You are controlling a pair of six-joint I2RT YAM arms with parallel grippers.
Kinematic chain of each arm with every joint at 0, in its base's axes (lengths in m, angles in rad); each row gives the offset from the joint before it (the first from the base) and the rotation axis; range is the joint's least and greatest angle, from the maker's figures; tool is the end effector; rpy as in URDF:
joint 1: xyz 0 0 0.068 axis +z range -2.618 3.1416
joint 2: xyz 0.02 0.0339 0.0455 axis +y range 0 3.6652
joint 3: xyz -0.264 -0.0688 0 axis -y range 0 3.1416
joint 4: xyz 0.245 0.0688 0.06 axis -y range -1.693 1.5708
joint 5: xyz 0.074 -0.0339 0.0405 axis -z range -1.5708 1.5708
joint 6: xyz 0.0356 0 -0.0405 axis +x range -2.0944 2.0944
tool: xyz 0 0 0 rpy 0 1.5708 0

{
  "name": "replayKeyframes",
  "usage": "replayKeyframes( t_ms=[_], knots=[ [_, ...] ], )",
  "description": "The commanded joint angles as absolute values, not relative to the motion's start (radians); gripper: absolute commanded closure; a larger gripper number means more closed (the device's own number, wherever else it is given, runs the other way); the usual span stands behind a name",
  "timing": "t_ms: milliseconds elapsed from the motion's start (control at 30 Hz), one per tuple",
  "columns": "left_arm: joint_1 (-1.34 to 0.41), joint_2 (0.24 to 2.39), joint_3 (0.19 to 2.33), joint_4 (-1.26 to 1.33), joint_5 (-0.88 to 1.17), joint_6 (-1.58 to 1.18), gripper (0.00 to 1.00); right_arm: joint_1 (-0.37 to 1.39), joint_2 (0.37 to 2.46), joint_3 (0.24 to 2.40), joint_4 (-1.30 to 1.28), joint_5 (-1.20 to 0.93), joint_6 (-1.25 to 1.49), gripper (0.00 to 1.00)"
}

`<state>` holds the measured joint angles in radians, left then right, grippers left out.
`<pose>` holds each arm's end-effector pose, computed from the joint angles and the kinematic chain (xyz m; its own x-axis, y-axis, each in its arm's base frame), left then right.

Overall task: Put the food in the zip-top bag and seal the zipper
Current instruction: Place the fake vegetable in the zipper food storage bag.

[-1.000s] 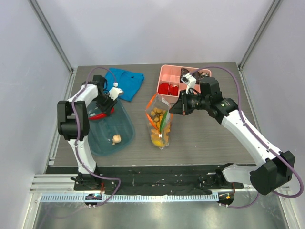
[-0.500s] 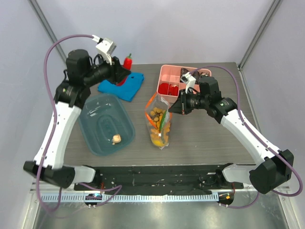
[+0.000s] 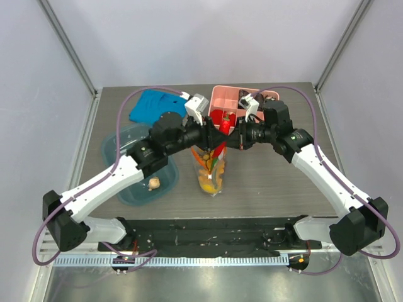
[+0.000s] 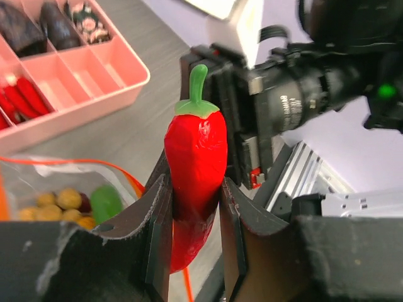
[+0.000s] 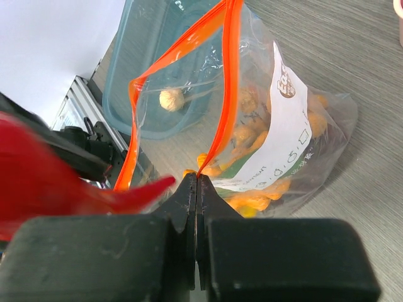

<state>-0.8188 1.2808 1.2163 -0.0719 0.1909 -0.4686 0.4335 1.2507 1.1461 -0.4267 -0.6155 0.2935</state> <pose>0.2005 -0.2243 0.3957 -0.4647 -0.1523 -0.8723 0.7124 0.5208 -0.4705 0.2416 0.1345 0.3460 -0.6700 -0.0498 -0.7407 -0.6277 0.5707 0.5294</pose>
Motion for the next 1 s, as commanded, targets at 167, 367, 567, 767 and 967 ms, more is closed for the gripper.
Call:
replayKeyframes(
  t_ms=[167, 367, 567, 767, 967],
  knots=[
    [-0.851, 1.255, 1.122, -0.093, 0.057, -0.735, 1.00, 0.430, 1.221, 1.169, -0.379, -0.607, 0.304, 0.99],
    [-0.850, 1.226, 1.097, -0.291, 0.006, -0.813, 0.95, 0.430, 1.218, 1.166, -0.377, -0.603, 0.302, 0.99],
    [-0.839, 1.195, 1.149, -0.290, 0.086, -0.663, 0.37, 0.430, 1.213, 1.164, -0.383, -0.603, 0.287, 0.99],
    [-0.742, 1.117, 1.244, -0.380, 0.123, -0.411, 0.00, 0.431, 1.212, 1.154, -0.387, -0.601, 0.275, 0.99],
    [-0.435, 1.092, 1.287, -0.763, 0.374, -0.114, 0.00, 0.430, 1.207, 1.152, -0.402, -0.600, 0.262, 0.99]
  ],
)
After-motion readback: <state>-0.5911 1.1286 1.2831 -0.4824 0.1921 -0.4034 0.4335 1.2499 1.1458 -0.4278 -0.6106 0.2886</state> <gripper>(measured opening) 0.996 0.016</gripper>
